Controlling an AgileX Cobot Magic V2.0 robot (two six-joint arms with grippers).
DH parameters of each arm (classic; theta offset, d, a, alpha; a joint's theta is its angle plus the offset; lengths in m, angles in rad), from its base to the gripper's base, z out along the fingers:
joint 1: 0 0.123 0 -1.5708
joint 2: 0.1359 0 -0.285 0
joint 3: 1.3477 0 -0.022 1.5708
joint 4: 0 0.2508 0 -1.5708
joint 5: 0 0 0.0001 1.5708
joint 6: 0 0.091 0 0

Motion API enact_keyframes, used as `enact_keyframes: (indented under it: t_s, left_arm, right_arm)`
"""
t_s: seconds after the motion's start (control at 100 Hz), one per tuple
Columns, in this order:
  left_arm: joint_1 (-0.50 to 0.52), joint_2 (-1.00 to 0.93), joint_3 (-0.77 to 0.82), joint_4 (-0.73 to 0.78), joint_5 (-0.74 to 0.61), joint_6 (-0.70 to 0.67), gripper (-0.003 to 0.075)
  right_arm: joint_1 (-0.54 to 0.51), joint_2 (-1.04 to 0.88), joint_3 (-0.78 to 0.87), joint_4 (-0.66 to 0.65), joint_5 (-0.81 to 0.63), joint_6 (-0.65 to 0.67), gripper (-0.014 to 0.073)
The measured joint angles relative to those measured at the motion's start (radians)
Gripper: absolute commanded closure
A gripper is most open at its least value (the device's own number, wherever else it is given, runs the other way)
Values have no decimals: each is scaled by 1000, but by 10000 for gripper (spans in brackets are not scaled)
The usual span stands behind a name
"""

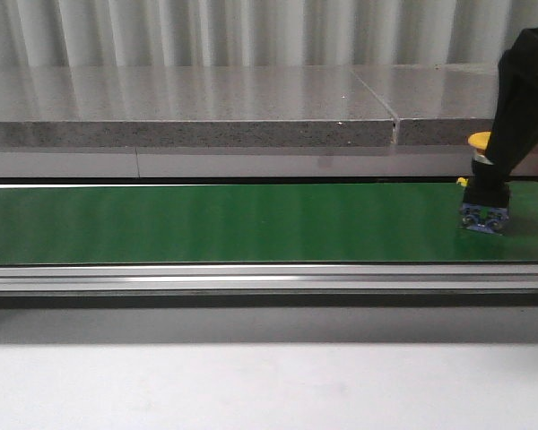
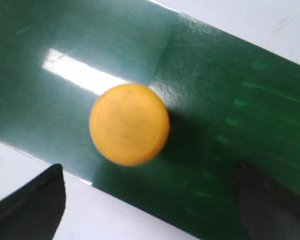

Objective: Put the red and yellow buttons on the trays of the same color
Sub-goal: 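Grasp the yellow button at the conveyor's end with the right gripper, then lower the yellow button into the yellow tray and open the right gripper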

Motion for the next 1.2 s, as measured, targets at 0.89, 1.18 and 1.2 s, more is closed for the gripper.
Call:
enact_keyframes:
  t_s: [0.89,1.18,1.2]
  left_arm:
    - [0,0,0,0,0,0,740]
    - [0,0,0,0,0,0,740]
    - [0,0,0,0,0,0,740]
  right_arm:
    - [-17,19,0,-2,-64,17,484]
    - [-169,-144,0,-42,33,81,484]
    - [-186,-155,0,-48,39,87,484]
